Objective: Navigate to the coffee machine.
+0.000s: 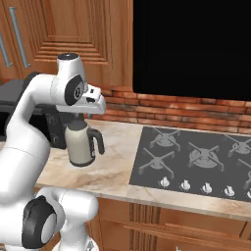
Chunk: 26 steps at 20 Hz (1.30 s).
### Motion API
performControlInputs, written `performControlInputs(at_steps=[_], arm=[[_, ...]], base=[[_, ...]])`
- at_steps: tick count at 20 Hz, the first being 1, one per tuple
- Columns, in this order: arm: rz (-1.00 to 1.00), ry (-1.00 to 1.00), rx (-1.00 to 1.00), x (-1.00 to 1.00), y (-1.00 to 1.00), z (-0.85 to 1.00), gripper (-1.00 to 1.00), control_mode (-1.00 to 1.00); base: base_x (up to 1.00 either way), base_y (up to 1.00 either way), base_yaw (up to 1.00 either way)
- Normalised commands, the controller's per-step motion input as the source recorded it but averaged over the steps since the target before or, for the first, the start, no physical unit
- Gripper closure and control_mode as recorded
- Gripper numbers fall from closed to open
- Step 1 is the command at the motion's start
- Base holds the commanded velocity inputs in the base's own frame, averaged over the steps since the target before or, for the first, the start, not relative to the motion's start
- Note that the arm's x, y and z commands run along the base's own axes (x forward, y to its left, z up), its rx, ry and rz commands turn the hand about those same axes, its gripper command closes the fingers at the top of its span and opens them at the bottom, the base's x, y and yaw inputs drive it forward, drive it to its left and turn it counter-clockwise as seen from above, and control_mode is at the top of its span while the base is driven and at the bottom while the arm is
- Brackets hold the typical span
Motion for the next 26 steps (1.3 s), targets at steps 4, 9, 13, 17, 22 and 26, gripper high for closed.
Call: performControlInputs(at_steps=[4,9,13,17,22,26], arm=[[0.04,0.0,0.0,-0.35,0.04,0.0,-1.0,-1.0],[0.01,0.0,0.0,-1.0,0.0,-0.06,-1.0,-1.0],[-0.03,-0.09,0.0,-1.0,-0.01,-0.22,-1.0,-1.0],[-0.09,-0.14,0.0,-0.69,-0.06,-0.38,-1.0,-1.0],[-0.08,-0.09,0.0,-0.34,-0.19,-0.2,-1.0,1.0],[0.0,0.0,0.0,0.0,0.0,0.0,-1.0,1.0]], base=[[0.0,0.0,0.0],[0.0,0.0,0.0],[0.0,0.0,0.0],[0.0,0.0,0.0],[-0.15,-0.13,-0.02],[-0.8,-0.96,-0.08]])
